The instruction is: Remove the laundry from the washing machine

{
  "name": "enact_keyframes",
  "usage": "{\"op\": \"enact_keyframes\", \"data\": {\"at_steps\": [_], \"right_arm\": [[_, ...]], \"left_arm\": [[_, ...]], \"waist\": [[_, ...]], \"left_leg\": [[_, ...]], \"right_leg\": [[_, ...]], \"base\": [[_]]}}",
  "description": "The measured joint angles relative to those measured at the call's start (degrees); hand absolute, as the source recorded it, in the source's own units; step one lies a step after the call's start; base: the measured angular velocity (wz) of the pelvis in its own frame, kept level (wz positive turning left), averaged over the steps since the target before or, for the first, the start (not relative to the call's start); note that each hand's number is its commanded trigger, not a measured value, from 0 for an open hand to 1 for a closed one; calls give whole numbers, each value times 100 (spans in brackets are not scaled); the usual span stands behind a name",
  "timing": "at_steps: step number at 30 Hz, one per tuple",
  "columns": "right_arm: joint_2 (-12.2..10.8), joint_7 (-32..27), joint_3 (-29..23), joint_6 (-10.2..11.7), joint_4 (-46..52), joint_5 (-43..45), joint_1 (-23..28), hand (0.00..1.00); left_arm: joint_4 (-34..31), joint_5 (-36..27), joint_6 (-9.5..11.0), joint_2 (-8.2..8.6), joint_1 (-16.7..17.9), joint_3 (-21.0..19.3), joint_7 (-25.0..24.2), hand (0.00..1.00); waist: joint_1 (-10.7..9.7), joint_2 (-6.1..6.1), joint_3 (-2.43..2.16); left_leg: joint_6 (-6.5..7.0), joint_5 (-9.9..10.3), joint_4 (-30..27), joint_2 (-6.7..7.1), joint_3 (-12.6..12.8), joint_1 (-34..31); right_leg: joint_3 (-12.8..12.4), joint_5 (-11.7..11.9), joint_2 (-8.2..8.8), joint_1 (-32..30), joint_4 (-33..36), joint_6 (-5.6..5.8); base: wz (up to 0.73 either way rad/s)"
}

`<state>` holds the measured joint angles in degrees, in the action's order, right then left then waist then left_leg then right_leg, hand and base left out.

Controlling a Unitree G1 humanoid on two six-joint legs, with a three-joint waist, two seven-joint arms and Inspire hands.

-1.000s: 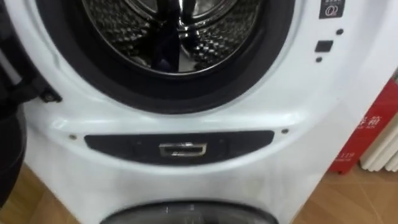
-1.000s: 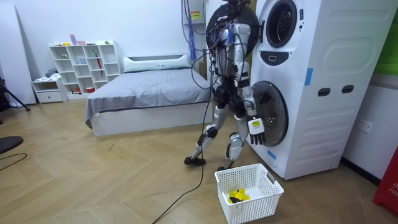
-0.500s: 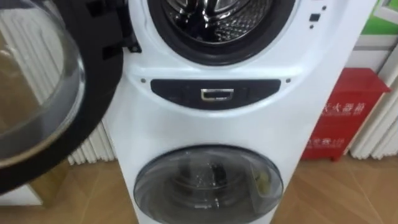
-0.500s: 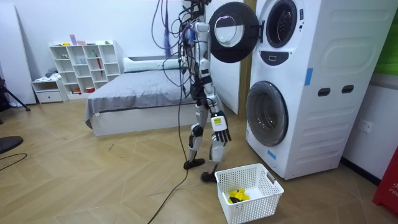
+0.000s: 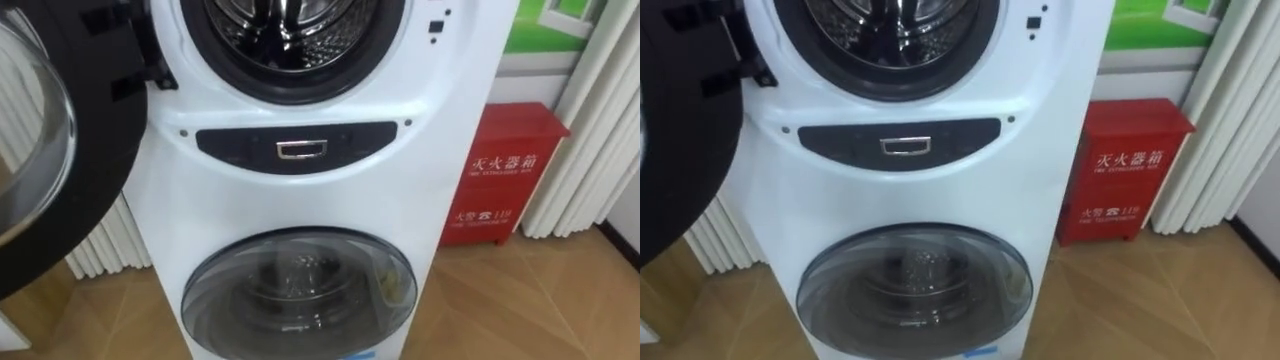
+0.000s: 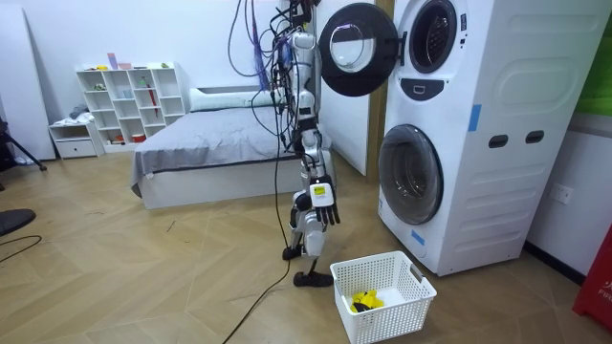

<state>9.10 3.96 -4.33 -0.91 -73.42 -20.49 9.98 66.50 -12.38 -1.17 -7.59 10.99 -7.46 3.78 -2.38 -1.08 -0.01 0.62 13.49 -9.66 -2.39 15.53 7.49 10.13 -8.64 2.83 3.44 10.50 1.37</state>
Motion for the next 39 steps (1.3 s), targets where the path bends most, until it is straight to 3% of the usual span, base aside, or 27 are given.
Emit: {"op": "enact_keyframes", "data": {"at_steps": [5, 8, 10, 11, 13, 19, 23, 24, 26, 28, 34, 39], "right_arm": [[20, 77, -407, -1, -37, 36, 19, 0], [196, 119, -864, 26, -4, 258, 15, 0], [446, 103, -1095, 36, 23, 547, 76, 0], [508, 99, -1115, 37, 56, 571, 110, 0], [667, 60, -1286, 57, 199, 608, 228, 0], [727, 110, -1318, 67, 300, 966, 382, 0], [734, 169, -1328, 30, 293, 954, 423, 0], [747, 179, -1328, 10, 301, 946, 440, 0], [811, 189, -1328, -50, 305, 944, 452, 0], [885, 188, -1372, -50, 375, 956, 591, 0], [943, 150, -1564, -173, 429, 1041, 864, 0], [944, 164, -1782, -172, 557, 1210, 1075, 0]], "left_arm": [[-79, -1098, -4, -121, -22, -820, 0, 0], [-396, -1741, -104, -593, -172, -1321, 1, 0], [-758, -2292, -72, -1130, -402, -1730, 1, 0], [-786, -2440, -38, -1295, -472, -1744, 1, 0], [-869, -2963, 78, -1794, -676, -1861, -32, 0], [-1373, -2917, 96, -2233, -984, -2190, -162, 0], [-1408, -2957, 79, -2606, -1144, -2199, -239, 0], [-1466, -2966, 42, -2751, -1143, -2200, -245, 0], [-1487, -2963, -27, -2995, -1157, -2199, -310, 0], [-1447, -2969, -146, -3345, -1245, -2199, -340, 0], [-1344, -2968, -227, -3775, -1407, -2211, -344, 0], [-1370, -2947, -276, -3961, -1542, -2497, -342, 0]], "waist": [[139, 14, 22], [237, 84, 48], [389, 207, 62], [403, 244, 63], [418, 465, 42], [530, 770, -8], [603, 690, -16], [620, 699, -36], [622, 625, -24], [688, 539, -34], [775, 567, -29], [810, 633, -31]], "left_leg": [[0, 0, -1, -1, -159, 20], [0, 1, 27, 4, -220, 6], [-2, 10, 50, 11, -235, -2], [-2, 11, 48, 13, -248, -12], [1, 14, 29, 19, -325, -58], [-4, 10, 10, 27, -332, -75], [-11, 4, 1, 36, -342, -19], [-11, 4, -3, 36, -347, -20], [-11, 5, -12, 38, -368, -34], [-11, 5, -11, 41, -389, -38], [-16, 12, 16, 48, -427, -19], [-22, 14, 11, 33, -395, -3]], "right_leg": [[115, -3, 10, 66, 3, 4], [152, -3, 11, 118, -3, 4], [159, -2, 7, 145, -47, 5], [166, -2, 10, 154, -66, 6], [244, 0, 16, 157, -66, 8], [259, -44, 23, 141, -59, 12], [244, -130, 37, 153, 22, 2], [249, -140, 37, 162, 11, -1], [265, -144, 42, 163, 9, 0], [267, -145, 45, 169, 6, 2], [306, -141, 43, 197, 10, 9], [299, -140, 29, 204, 18, 8]], "base": [[11], [11], [0], [10], [15], [1], [0], [0], [5], [4], [3], [-1]]}}
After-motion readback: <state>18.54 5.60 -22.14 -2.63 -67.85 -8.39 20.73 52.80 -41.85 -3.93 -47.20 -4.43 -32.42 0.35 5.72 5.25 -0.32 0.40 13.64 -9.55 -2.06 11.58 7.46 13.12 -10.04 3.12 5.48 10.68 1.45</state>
